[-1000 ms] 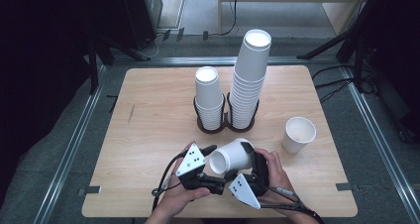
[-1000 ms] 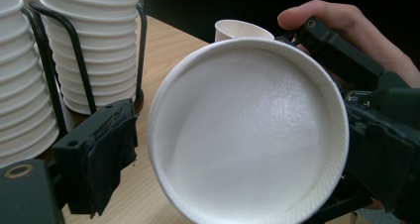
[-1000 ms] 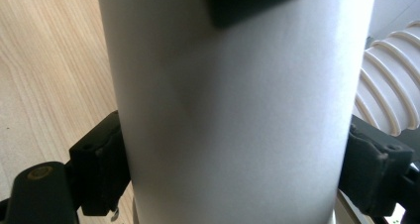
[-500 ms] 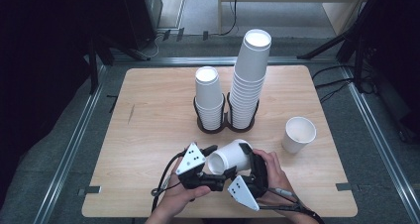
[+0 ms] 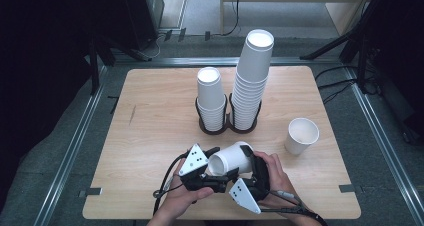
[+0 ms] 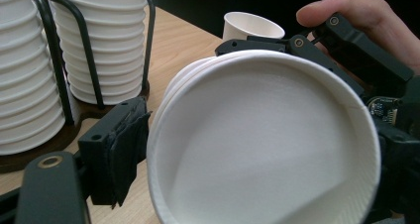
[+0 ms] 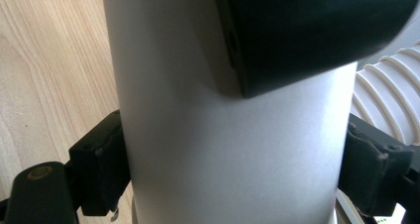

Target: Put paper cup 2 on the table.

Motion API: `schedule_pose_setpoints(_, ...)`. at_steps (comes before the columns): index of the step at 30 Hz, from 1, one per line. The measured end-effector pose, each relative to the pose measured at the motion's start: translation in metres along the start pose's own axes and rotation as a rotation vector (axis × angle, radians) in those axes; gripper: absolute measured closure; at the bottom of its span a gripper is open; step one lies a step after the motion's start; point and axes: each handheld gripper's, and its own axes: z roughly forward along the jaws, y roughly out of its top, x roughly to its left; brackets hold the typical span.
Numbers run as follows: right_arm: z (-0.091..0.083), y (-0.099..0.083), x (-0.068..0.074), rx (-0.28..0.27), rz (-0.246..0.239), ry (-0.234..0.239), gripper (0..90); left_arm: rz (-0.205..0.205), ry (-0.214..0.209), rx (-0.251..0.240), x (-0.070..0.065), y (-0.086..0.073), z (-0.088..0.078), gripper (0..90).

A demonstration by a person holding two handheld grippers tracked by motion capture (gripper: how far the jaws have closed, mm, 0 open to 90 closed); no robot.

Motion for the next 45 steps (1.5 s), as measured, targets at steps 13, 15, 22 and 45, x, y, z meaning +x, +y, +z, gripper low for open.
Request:
schedule_pose_setpoints(13, 0.001, -0.001, 0.0, 0.006, -0.01, 0.002, 13.1, -0.009, -0.017, 0.012, 0.003, 0.0, 0.0, 19.6)
schedule_pose_setpoints(15, 0.001, -0.001, 0.0, 0.006, -0.013, 0.0, 12.8, -0.01, -0.015, 0.014, 0.003, 0.0, 0.0, 20.1)
schedule_pose_setpoints(22, 0.002, -0.002, 0.002, 0.016, -0.021, -0.003, 9.7, 0.016, 0.003, 0.027, 0.002, 0.0, 0.0, 21.9)
schedule_pose_setpoints(45, -0.006, 0.011, -0.011, 0.011, 0.159, 0.0, 0.0, 0.0, 0.106, -0.088, 0.027, 0.001, -0.018, 22.3)
